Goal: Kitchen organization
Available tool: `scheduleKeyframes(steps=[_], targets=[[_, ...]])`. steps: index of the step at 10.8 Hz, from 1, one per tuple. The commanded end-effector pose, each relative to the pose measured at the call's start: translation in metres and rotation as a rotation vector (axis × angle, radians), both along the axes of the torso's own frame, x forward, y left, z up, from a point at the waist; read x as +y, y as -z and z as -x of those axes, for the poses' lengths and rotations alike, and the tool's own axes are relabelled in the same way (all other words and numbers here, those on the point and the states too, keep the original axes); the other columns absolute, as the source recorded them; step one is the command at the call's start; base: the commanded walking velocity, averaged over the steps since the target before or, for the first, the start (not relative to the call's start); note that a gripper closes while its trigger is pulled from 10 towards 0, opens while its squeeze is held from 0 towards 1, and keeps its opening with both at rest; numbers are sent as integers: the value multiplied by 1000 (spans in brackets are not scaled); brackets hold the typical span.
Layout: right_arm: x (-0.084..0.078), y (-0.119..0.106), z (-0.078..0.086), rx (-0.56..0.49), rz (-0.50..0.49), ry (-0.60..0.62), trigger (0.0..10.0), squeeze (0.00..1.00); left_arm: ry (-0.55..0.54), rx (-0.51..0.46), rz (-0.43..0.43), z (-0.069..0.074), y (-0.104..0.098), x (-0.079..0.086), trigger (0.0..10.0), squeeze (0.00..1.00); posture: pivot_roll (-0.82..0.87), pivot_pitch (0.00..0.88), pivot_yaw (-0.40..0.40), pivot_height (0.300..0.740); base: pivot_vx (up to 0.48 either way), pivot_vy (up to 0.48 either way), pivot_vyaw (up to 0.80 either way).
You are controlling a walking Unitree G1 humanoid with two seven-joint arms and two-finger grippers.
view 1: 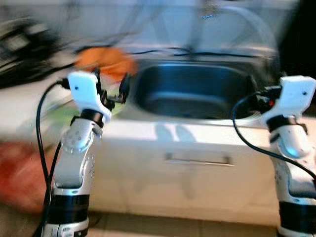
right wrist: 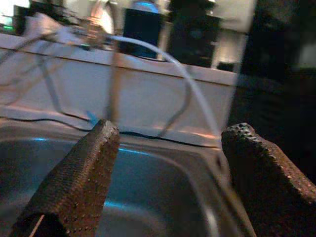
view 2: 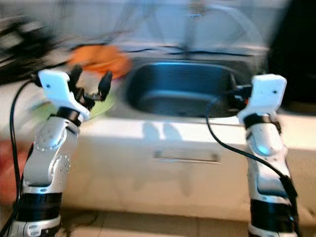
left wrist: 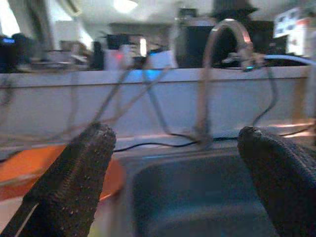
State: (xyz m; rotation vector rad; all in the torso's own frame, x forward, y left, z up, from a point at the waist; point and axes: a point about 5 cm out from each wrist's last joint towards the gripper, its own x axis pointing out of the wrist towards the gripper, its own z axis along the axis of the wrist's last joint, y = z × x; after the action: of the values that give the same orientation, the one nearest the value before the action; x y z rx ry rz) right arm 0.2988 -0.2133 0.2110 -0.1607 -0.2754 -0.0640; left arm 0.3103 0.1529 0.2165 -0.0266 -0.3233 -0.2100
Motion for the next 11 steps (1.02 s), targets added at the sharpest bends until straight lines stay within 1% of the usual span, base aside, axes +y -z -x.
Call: scheduleKeyframes(steps=[1,4,5,9,10,11], targets=[[7,-5,-2,-17,-2,-15,10000,0,-10,-12,1,-1,-6,2,10000,0,148,0,31,740,442,0,0],[15,-4,-6,-17,-4,-40,10000,0,-37,-14,12,4,-8,4,10000,0,169,0,17,740,313,0,0],[15,-4,-6,-16,-3,-43,10000,0,-37,-17,8,5,-8,4,10000,0,173,0,15,740,289,0,0],[21,2,-8,-1,-11,-56,10000,0,-44,-13,13,8,-10,7,10000,0,190,0,17,740,382,289,0],[22,3,-8,1,-12,-57,10000,0,-52,-4,17,8,-9,9,10000,0,194,0,20,740,0,319,0],[23,5,-8,4,-14,-58,10000,0,-54,-2,17,9,-9,9,10000,0,193,0,21,740,0,0,0]])
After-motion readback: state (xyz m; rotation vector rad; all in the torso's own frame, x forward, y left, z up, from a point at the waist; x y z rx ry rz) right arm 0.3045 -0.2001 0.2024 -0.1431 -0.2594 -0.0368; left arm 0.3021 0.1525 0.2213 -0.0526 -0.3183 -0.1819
